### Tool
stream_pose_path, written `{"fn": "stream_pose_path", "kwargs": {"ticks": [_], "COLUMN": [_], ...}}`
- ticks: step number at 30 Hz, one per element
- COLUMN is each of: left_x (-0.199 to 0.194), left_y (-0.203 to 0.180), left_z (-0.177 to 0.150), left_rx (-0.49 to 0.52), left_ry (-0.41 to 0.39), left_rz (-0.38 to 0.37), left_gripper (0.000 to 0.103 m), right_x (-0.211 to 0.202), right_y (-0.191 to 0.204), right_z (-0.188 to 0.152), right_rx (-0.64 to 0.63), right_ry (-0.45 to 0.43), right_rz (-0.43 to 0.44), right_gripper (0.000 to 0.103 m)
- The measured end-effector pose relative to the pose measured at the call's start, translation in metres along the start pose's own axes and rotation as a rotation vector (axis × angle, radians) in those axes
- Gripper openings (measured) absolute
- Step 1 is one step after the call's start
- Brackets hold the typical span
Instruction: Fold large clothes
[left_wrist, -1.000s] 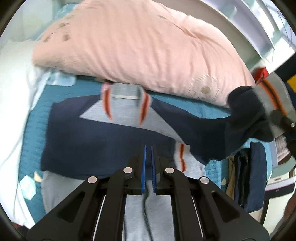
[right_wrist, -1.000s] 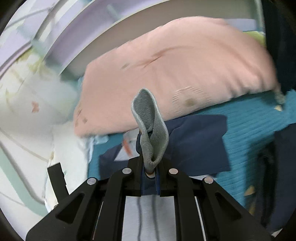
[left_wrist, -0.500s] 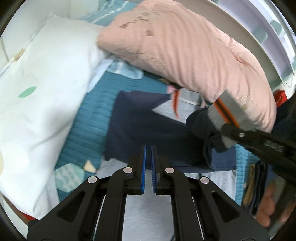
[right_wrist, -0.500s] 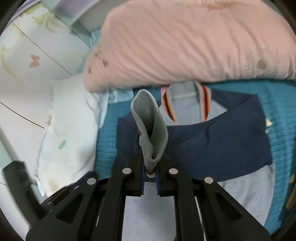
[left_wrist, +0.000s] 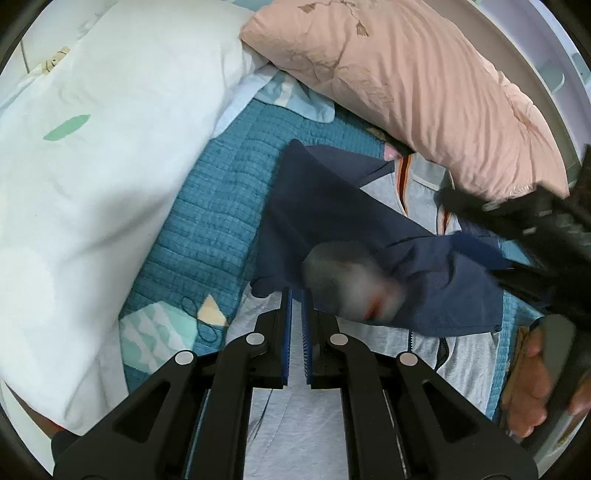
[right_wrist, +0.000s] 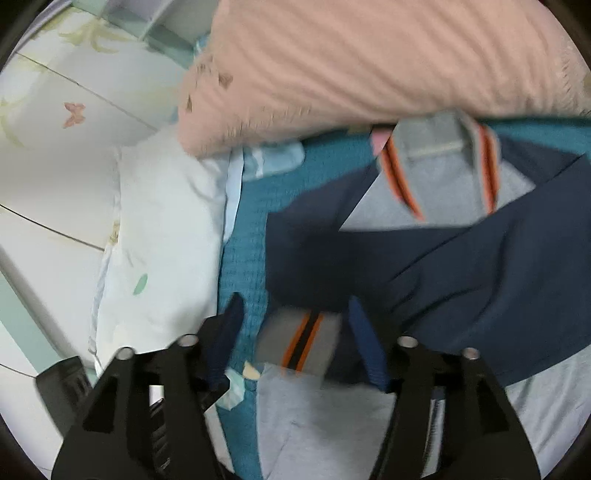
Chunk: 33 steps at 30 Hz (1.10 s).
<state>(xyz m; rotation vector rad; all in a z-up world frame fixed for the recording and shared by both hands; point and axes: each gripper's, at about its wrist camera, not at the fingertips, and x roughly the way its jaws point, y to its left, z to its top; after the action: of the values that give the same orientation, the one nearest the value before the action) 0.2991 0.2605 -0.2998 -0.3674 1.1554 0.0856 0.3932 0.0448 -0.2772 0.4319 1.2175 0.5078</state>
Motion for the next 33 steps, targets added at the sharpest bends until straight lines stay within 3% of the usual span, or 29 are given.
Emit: {"fn": "stream_pose_path", "kwargs": {"ticks": [3,6,9,15,17,19,22,26,27,28,31,33], "left_x": [0.007,0.018,0.038,0.071,0.080,0.089,0.096,0.108,0.109,0.110,0.105,0.090], "left_y": [-0.013,-0.031,-0.047,-0.024,-0.010,0.006,0.017,0.017,0.016,0.015,0.013,0.001], "left_z": [0.000,0.002,0.004,0.001,0.002,0.005,0.009,0.012,0.013,0.014,0.017,0.025], "left_rx": [0.017,0.039,0.061,-0.064,-0.121,-0.192,-0.262,-0.278,-0.280,-0.284,-0.304,-0.238], "left_ry": [0.010,0.022,0.050,0.159,0.187,0.207,0.205,0.235,0.221,0.207,0.181,0.114], "left_rz": [-0.009,-0.027,-0.022,-0.068,-0.072,-0.094,-0.168,-0.194,-0.212,-0.222,-0.239,-0.250], "left_gripper": [0.006,0.006,0.006,0.008,0.016,0.035,0.037,0.037,0.029,0.010,0.007,0.007], "right_x": [-0.025,-0.051,-0.064,-0.064,-0.061,-0.058,-0.056,-0.058,-0.059,-0.060,-0.064,-0.067], "right_y": [-0.021,-0.048,-0.075,-0.126,-0.136,-0.139,-0.140,-0.151,-0.155,-0.159,-0.168,-0.176], "right_z": [0.008,0.012,0.014,-0.001,-0.006,-0.012,-0.017,-0.017,-0.017,-0.016,-0.015,-0.015], "right_rx": [0.029,0.012,0.005,0.030,0.048,0.044,0.035,0.066,0.079,0.087,0.099,0.107], "right_ry": [-0.037,-0.089,-0.078,-0.014,0.008,0.020,0.027,0.026,0.024,0.021,0.022,0.019], "right_rz": [-0.040,-0.155,-0.247,-0.335,-0.322,-0.313,-0.320,-0.323,-0.324,-0.322,-0.340,-0.348], "right_gripper": [0.065,0.065,0.065,0.065,0.065,0.065,0.065,0.065,0.065,0.065,0.065,0.065]}}
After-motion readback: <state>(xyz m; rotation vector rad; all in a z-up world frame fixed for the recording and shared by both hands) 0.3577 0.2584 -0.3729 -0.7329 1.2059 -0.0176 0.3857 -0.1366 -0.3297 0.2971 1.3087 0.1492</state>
